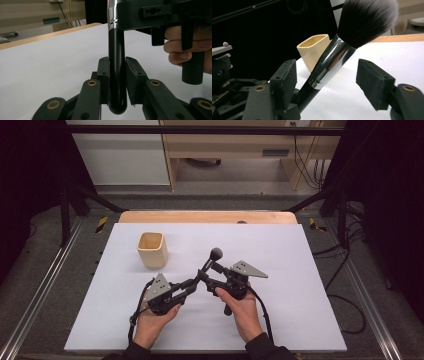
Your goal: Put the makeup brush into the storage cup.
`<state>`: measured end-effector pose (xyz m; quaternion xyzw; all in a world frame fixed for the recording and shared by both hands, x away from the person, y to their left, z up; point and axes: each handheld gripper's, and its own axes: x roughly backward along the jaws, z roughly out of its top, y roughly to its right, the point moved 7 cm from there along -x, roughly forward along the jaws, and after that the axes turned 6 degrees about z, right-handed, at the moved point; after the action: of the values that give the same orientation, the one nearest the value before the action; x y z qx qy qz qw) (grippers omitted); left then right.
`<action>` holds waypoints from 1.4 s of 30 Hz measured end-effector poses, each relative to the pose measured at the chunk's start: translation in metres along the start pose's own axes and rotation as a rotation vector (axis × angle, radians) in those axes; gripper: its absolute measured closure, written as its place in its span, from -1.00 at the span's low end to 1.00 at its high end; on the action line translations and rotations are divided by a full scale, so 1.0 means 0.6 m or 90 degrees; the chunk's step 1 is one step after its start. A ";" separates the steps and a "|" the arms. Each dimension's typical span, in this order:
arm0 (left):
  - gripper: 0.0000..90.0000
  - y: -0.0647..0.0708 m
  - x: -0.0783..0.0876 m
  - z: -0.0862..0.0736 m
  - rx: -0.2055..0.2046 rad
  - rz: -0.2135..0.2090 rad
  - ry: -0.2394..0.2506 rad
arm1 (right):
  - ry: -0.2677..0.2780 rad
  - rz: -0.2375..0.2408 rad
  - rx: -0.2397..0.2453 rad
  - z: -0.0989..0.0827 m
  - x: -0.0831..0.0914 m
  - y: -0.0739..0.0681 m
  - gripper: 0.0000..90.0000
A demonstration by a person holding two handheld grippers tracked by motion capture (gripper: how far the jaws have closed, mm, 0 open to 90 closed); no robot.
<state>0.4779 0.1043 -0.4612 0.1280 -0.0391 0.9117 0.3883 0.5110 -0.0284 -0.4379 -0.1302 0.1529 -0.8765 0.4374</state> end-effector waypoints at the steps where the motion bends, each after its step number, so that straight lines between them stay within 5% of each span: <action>1: 0.66 0.000 0.000 0.000 0.000 0.000 0.000 | 0.000 0.001 0.000 0.000 0.000 0.001 -0.21; 42: 0.66 0.004 -0.002 -0.001 -0.015 -0.001 -0.007 | 0.008 0.027 -0.030 0.004 0.000 0.006 0.33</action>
<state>0.4768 0.1018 -0.4621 0.1287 -0.0517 0.9103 0.3900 0.5144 -0.0309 -0.4372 -0.1318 0.1791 -0.8640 0.4518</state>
